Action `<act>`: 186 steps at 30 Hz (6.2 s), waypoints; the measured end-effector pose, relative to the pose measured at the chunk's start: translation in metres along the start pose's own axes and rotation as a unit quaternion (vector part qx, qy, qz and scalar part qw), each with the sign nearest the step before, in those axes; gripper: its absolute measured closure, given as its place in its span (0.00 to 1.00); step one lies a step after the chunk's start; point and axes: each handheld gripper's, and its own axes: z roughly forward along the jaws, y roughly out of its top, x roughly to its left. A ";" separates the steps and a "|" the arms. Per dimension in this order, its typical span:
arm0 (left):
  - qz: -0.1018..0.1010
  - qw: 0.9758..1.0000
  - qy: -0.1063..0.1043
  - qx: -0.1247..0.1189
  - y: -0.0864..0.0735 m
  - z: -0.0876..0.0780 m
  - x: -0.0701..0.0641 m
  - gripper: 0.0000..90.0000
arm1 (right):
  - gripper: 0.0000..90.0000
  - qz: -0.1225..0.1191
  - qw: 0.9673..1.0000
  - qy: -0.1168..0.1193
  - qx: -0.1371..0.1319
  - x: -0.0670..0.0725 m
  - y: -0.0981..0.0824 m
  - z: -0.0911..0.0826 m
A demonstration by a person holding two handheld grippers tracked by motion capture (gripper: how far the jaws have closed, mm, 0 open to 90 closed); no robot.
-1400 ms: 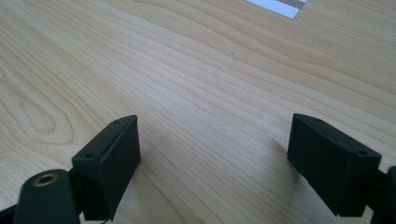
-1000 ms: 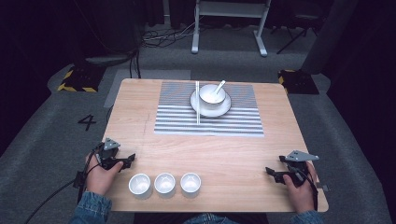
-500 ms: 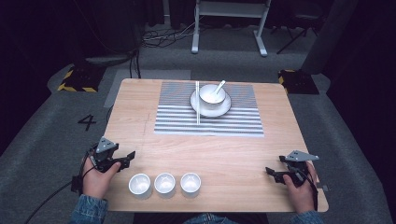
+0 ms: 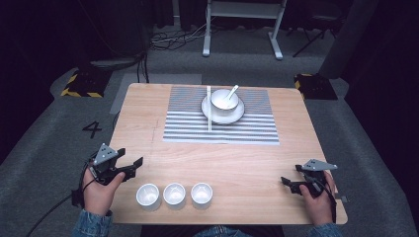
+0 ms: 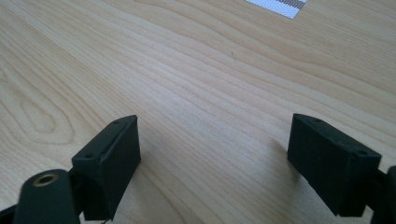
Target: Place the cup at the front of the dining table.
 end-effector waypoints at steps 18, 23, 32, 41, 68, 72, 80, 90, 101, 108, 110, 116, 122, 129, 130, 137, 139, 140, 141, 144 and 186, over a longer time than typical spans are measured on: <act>0.024 0.999 -0.023 0.004 -0.004 -0.031 -0.028 0.25 | 0.19 0.000 1.000 0.000 0.000 0.000 0.000 0.000; 0.031 0.999 -0.033 0.004 -0.010 -0.038 -0.037 0.24 | 0.19 0.000 1.000 -0.001 0.000 0.000 0.000 0.000; 0.028 0.998 -0.056 0.018 -0.026 -0.049 -0.051 0.20 | 0.19 0.000 1.000 -0.001 0.000 0.000 0.000 0.000; 0.046 0.995 -0.076 0.045 -0.031 -0.045 -0.065 0.18 | 0.19 -0.001 1.000 0.000 0.000 0.000 0.000 0.000; 0.100 0.982 -0.085 0.136 -0.052 -0.006 -0.077 0.26 | 0.19 -0.001 1.000 -0.001 0.000 0.000 0.000 0.000; 0.094 0.982 -0.086 0.138 -0.052 -0.005 -0.077 0.29 | 0.19 -0.001 1.000 0.000 0.000 0.000 0.000 0.000; 0.086 0.981 -0.078 0.157 -0.048 -0.006 -0.076 0.29 | 0.19 -0.001 1.000 -0.001 0.000 0.000 0.000 0.000; 0.079 0.982 -0.064 0.160 -0.037 -0.009 -0.070 0.29 | 0.19 -0.001 1.000 0.000 0.000 0.000 0.000 0.000; 0.083 0.985 -0.066 0.139 -0.008 -0.005 -0.060 0.29 | 0.19 -0.001 1.000 0.000 0.000 0.000 0.000 0.000; 0.085 0.986 -0.067 0.127 0.009 -0.001 -0.056 0.29 | 0.19 -0.001 1.000 0.000 0.000 0.000 0.000 0.000; 0.091 0.985 -0.068 0.127 0.016 0.002 -0.053 0.29 | 0.19 -0.001 1.000 0.000 0.000 0.000 0.000 0.000; 0.096 0.985 -0.068 0.123 0.027 0.009 -0.051 0.29 | 0.19 -0.001 1.000 0.000 0.000 0.000 0.000 0.000; 0.098 0.986 -0.073 0.116 0.044 0.021 -0.048 0.29 | 0.19 -0.001 1.000 0.000 0.000 0.000 0.000 0.000; 0.102 0.986 -0.070 0.112 0.061 0.032 -0.045 0.29 | 0.19 0.000 1.000 0.000 0.000 0.000 0.000 0.000; 0.102 0.986 -0.070 0.112 0.061 0.032 -0.045 0.29 | 0.19 -0.001 1.000 0.000 0.000 0.000 0.000 0.000; 0.101 0.987 -0.068 0.100 0.077 0.044 -0.043 0.29 | 0.19 -0.001 1.000 0.000 0.000 0.000 0.000 0.000; 0.104 0.988 -0.066 0.096 0.085 0.051 -0.044 0.29 | 0.19 0.000 1.000 0.000 0.000 0.000 0.000 0.000; 0.105 0.988 -0.064 0.095 0.090 0.055 -0.043 0.29 | 0.19 -0.001 1.000 0.000 0.000 0.000 0.000 0.000; 0.105 0.988 -0.064 0.095 0.090 0.055 -0.043 0.29 | 0.19 -0.001 1.000 0.000 0.000 0.000 0.000 0.000; 0.105 0.988 -0.064 0.092 0.098 0.064 -0.042 0.29 | 0.19 -0.001 1.000 0.000 0.000 0.000 0.000 0.000; 0.072 0.994 -0.050 0.073 0.139 0.216 -0.033 0.29 | 0.19 0.000 1.000 0.000 0.000 0.000 0.000 0.000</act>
